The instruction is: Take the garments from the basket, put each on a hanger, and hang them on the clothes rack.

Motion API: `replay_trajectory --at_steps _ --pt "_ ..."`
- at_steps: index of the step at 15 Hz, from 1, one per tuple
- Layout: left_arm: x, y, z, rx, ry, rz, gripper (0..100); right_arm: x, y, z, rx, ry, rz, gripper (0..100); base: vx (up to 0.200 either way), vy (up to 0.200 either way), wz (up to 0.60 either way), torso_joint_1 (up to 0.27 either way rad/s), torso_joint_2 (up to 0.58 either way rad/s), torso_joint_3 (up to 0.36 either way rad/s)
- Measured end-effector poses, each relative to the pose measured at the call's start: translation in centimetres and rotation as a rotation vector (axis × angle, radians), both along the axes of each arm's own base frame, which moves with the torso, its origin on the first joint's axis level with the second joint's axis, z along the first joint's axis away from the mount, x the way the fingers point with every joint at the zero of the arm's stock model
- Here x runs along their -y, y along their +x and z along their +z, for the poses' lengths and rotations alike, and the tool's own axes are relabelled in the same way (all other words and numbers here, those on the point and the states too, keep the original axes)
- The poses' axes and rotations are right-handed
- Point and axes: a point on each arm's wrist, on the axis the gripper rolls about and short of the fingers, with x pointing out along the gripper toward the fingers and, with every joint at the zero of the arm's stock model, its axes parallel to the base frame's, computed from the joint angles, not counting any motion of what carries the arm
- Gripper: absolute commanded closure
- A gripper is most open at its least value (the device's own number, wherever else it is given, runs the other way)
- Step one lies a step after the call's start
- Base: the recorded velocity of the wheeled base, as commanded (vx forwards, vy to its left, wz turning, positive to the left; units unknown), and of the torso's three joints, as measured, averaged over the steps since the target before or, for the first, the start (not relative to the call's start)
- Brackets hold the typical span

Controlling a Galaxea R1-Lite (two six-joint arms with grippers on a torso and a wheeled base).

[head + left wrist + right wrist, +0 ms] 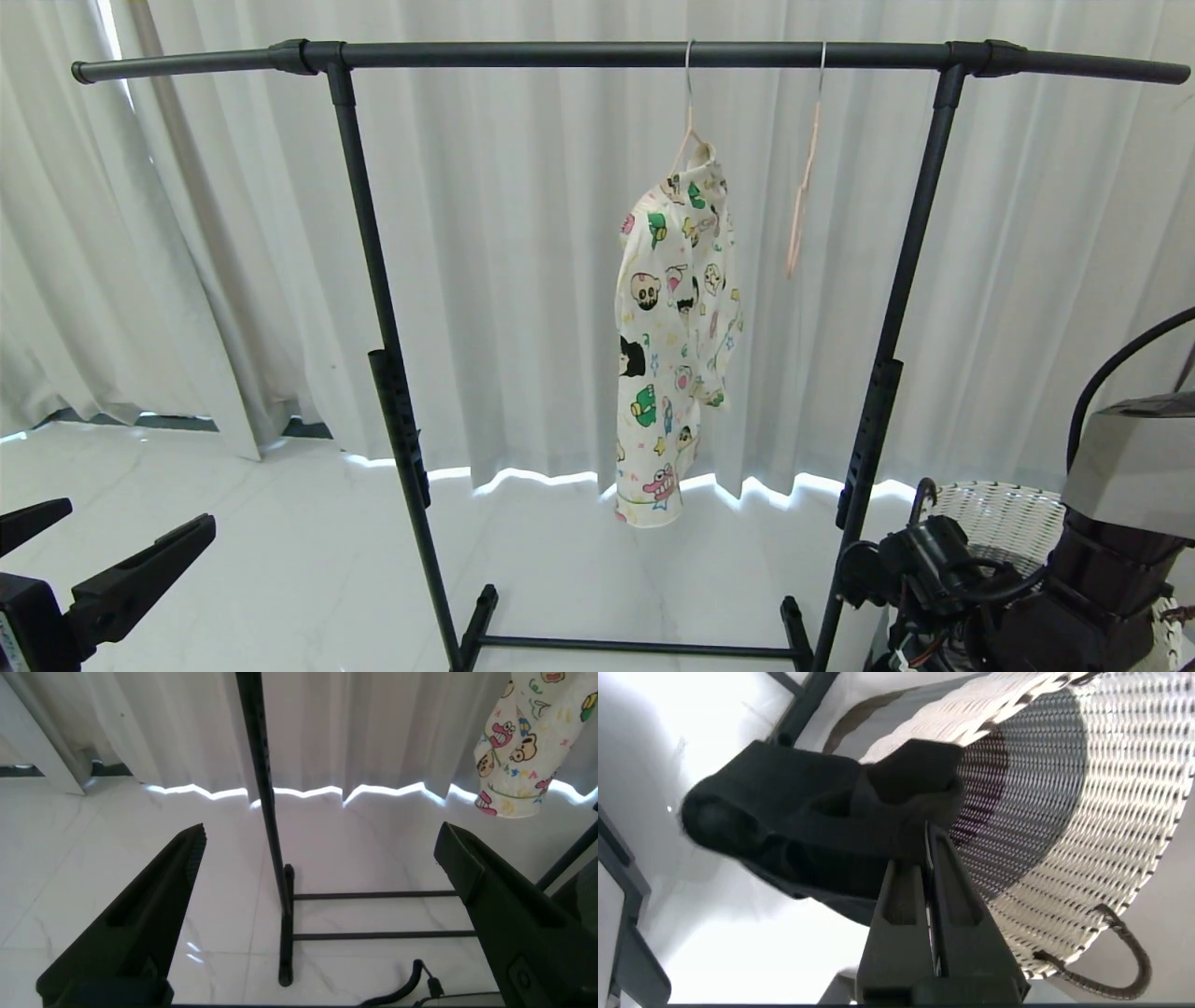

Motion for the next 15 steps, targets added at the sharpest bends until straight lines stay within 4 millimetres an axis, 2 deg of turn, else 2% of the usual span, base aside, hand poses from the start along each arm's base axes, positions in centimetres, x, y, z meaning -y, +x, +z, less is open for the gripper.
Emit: replay_trajectory --at_steps 2,4,8,11,15 --pt "0.1 0.1 0.1 0.001 0.001 -0.015 0 0.2 -0.4 0.9 -0.028 -0.008 0.003 100 0.0 0.0 0.0 0.0 0.0 0.0" --pt "0.4 0.4 0.3 0.003 0.004 -0.045 0 0.4 -0.4 2.6 -0.075 -0.01 -0.002 100 0.0 0.0 0.0 0.0 0.0 0.0" --pt "0.7 1.6 0.6 0.021 0.084 -0.092 0 0.0 1.1 9.6 -0.025 0.048 -0.05 100 0.0 0.0 0.0 0.0 0.0 0.0" --pt "0.8 1.9 -0.2 -0.014 0.116 -0.116 0 0.2 0.7 15.8 0.018 0.083 -0.071 100 -0.2 0.0 0.0 0.004 0.0 0.004" --pt "1.3 2.3 -0.4 -0.029 0.117 -0.163 0 0.1 -0.1 21.7 0.127 0.14 -0.054 100 -0.2 0.0 0.0 0.0 0.0 0.0"
